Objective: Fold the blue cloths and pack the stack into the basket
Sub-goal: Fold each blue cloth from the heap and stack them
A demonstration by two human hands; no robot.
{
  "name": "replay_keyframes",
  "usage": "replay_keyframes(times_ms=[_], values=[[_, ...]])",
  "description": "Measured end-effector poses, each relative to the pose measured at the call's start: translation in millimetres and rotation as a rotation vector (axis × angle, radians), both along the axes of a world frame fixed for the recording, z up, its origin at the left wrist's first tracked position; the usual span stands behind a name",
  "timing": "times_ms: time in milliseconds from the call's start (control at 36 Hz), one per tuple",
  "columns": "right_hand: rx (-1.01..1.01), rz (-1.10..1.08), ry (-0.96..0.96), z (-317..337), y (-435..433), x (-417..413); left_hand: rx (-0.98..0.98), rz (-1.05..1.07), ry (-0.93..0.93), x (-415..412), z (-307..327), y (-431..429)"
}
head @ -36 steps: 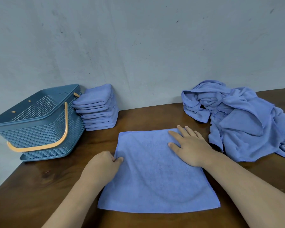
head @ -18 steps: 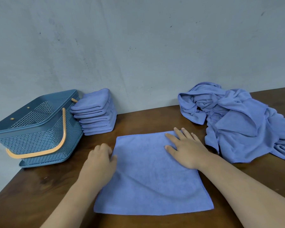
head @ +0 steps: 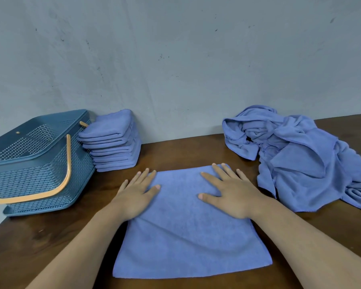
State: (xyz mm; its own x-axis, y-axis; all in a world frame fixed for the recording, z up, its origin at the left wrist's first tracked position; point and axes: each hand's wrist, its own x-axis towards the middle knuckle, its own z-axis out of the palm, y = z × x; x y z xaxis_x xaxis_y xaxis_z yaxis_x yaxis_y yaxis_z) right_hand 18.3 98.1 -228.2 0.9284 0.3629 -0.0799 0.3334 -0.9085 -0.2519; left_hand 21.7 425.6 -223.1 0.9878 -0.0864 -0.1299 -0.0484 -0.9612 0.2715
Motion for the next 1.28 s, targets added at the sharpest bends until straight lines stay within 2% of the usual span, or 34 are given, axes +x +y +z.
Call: replay_keyframes(times_ms=[56, 111, 139, 167, 222, 306, 389, 472, 667, 778, 944, 1000, 1083, 1167, 1278], values=[[0.014, 0.004, -0.008, -1, 0, 1, -0.194, 0.06, -0.09, -2, -4, 5], [0.03, 0.002, -0.036, 0, -1, 1, -0.539, 0.203, -0.252, -12, -4, 8], [0.038, 0.001, -0.063, 0, -1, 1, -0.648, 0.278, -0.334, -21, -1, 8], [0.042, 0.002, -0.098, 0, -2, 0, -0.676, 0.333, -0.398, -30, 3, 7], [0.045, 0.012, -0.168, 1, -3, -3, -0.631, 0.393, -0.45, -53, 10, 6], [0.057, 0.021, -0.189, 9, -3, -14, -0.522, 0.419, -0.42, -90, 12, 6], [0.067, 0.038, -0.083, 15, -1, -29, -0.3, 0.383, -0.36, -125, 9, 5], [0.048, 0.056, 0.016, 12, 3, -34, -0.206, 0.372, -0.324, -152, 9, 3], [0.033, 0.055, -0.001, 4, 4, -31, -0.217, 0.371, -0.304, -179, -2, 7], [0.023, 0.054, -0.009, 3, 3, -32, -0.294, 0.389, -0.352, -181, -5, 12], [-0.029, 0.088, -0.035, 11, 2, -39, -0.254, 0.387, -0.368, -186, 2, 4], [-0.098, 0.095, -0.13, 16, 5, -43, -0.212, 0.334, -0.423, -186, 6, -2], [-0.074, 0.052, -0.193, 27, 16, -65, -0.14, 0.098, -0.51, -176, 13, -16], [0.026, 0.022, -0.105, 29, 36, -96, -0.17, -0.081, -0.388, -160, 18, -35], [0.053, 0.023, -0.013, 19, 43, -126, -0.103, -0.168, -0.179, -149, 7, -42]])
